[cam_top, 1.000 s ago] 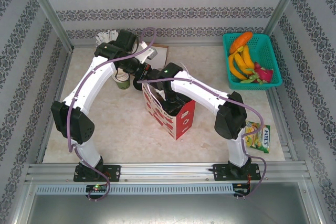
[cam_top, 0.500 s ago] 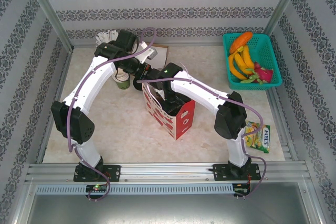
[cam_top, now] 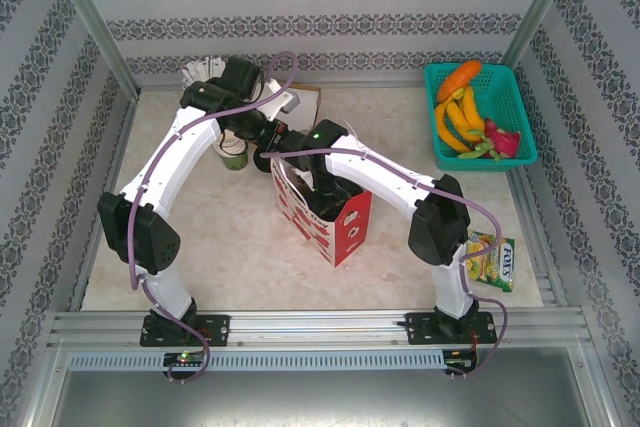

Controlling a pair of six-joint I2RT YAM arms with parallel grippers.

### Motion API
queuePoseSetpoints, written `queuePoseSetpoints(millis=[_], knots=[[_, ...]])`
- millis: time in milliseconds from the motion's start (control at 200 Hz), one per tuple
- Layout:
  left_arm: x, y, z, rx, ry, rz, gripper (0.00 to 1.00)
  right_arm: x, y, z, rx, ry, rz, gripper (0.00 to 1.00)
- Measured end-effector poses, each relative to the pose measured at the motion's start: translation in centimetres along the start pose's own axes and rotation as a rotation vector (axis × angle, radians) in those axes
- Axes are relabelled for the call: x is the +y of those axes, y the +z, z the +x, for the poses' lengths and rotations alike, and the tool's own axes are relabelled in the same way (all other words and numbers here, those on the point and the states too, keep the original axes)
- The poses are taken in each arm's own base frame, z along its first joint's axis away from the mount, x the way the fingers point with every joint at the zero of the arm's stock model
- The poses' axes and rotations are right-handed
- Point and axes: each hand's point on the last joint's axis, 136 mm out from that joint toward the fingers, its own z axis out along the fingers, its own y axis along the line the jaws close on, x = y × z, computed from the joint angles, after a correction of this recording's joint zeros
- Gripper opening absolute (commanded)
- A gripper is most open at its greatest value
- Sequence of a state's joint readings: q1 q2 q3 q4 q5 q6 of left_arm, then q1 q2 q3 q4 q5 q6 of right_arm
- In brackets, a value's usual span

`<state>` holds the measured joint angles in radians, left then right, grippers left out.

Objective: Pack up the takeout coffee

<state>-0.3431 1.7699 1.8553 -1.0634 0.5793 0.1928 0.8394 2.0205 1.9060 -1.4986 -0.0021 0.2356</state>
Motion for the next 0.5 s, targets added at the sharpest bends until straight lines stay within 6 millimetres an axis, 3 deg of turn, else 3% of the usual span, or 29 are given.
queuePoseSetpoints(millis=[500], knots=[[-0.23,0.15,-0.15,-0.003,0.000,0.019,0.00,0.15,0.10,-0.12,-0.003,0.001,-0.009,0.49]])
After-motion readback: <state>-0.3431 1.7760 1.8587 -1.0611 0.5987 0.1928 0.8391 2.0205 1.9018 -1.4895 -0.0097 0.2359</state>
